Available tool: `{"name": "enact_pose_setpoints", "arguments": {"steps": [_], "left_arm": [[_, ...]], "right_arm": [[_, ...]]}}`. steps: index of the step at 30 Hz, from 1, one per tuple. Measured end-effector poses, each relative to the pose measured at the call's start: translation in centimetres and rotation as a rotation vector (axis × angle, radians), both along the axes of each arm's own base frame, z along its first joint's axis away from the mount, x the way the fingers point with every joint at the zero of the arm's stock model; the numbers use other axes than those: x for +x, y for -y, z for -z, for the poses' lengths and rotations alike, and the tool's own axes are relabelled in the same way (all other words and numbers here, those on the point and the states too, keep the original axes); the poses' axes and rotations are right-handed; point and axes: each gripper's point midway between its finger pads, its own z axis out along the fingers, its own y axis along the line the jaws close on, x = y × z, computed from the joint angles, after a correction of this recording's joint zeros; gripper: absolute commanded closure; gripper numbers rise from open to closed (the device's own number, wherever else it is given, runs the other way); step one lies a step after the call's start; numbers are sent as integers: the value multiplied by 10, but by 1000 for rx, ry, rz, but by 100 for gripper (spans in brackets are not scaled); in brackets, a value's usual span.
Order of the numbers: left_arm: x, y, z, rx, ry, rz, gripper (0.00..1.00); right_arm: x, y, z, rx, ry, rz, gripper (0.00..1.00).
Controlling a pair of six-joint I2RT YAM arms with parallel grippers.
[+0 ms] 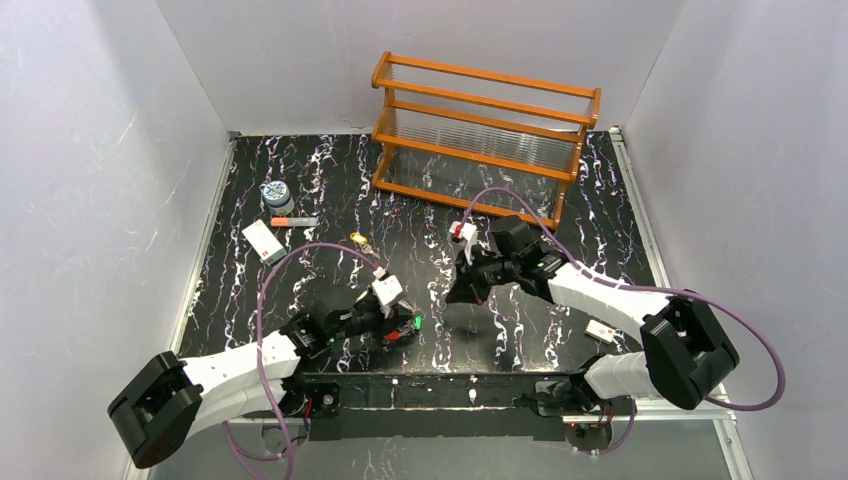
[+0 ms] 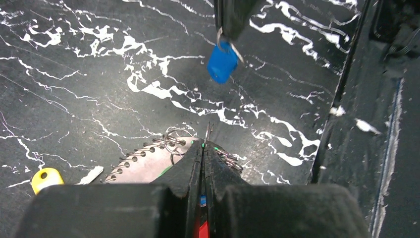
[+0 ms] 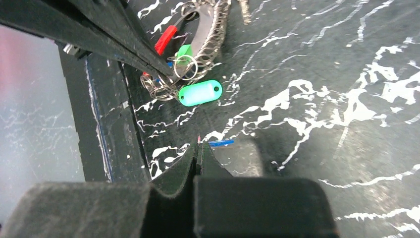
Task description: Put the keys on the keyring
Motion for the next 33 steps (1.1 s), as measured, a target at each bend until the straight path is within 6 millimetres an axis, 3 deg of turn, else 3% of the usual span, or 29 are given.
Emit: {"name": "enact_pose_setpoints", "arguments": {"steps": [12, 20, 33], "left_arm": [[-3, 3, -21, -135, -8, -33, 100], [-4, 4, -22, -141, -16, -32, 100], [-5, 5, -22, -143, -23, -26, 100]], "right_arm": [[-36, -34, 15, -36, 31, -172, 99], [-42, -51, 1, -22, 103, -210, 99], [-38, -57, -5, -31, 145, -205, 99]]}}
